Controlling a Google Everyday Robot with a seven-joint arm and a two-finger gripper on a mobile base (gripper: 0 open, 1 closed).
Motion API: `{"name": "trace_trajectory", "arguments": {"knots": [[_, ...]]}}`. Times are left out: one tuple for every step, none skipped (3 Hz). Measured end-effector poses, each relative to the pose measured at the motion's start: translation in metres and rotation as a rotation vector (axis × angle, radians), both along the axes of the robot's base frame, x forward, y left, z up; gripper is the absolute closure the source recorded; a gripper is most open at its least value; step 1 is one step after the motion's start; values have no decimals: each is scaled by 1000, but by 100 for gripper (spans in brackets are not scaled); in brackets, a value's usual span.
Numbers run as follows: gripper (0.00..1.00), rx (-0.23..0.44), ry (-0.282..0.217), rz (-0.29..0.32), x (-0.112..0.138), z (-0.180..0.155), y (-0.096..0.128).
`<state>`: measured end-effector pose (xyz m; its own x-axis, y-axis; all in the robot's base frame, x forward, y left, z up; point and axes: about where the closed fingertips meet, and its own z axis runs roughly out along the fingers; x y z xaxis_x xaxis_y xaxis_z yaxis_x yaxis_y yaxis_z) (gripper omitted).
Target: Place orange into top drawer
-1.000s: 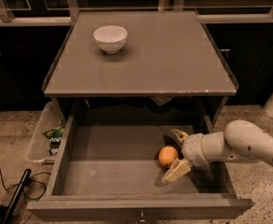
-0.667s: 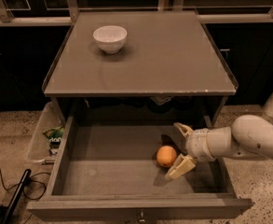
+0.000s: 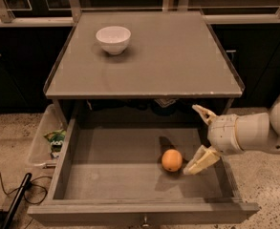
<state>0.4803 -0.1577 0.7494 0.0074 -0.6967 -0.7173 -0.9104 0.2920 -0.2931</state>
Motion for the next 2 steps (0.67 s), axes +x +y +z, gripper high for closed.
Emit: {"name": "trace_trajectory", "arguments": {"knots": [[0,-38,-73,4,5,49,-9],[0,-39,-80,4,7,53,-9]]}}
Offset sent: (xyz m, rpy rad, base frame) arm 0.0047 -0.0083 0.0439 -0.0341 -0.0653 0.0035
